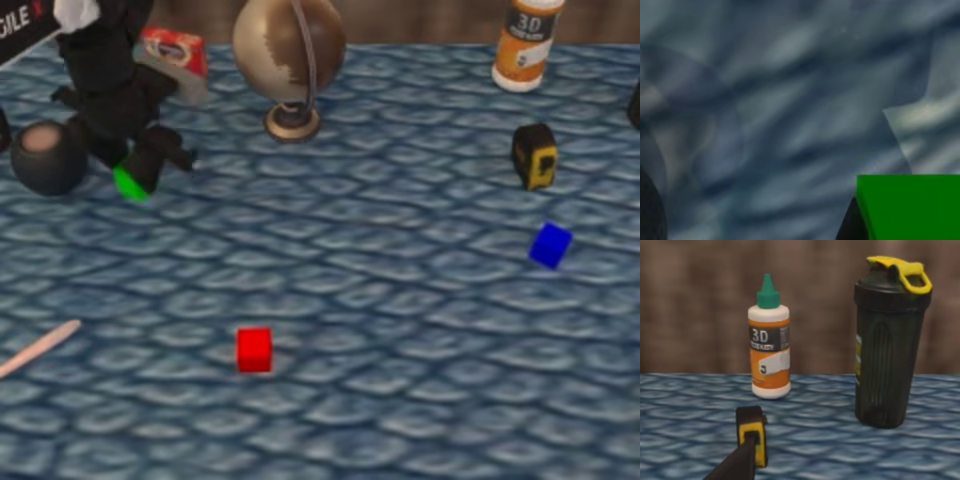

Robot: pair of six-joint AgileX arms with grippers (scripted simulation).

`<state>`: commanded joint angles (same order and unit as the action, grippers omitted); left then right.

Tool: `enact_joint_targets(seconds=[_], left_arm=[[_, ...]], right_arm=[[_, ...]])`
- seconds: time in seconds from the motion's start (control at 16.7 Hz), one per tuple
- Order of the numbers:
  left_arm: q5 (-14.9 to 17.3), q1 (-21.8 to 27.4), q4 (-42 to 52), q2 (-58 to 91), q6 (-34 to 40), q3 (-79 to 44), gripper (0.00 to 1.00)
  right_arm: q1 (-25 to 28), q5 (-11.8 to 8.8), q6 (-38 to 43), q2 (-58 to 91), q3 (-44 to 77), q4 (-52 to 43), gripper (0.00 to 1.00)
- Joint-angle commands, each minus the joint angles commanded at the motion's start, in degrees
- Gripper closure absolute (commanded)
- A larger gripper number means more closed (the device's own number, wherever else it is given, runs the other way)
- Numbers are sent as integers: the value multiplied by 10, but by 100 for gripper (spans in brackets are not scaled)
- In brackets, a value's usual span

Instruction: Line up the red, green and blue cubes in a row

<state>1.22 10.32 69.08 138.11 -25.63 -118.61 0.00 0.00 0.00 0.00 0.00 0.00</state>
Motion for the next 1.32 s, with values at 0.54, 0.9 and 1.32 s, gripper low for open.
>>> enact_joint_targets(seconds=[0.54,0.9,1.32], left_arm=[[-1,11,28,-12,20,-19,100],[-9,108,13,-55,208,41,100],[-18,272,-9,-130,553,154,100]], right_arm=[[0,0,0,0,0,0,0],[0,0,0,0,0,0,0],[0,0,0,0,0,0,0]])
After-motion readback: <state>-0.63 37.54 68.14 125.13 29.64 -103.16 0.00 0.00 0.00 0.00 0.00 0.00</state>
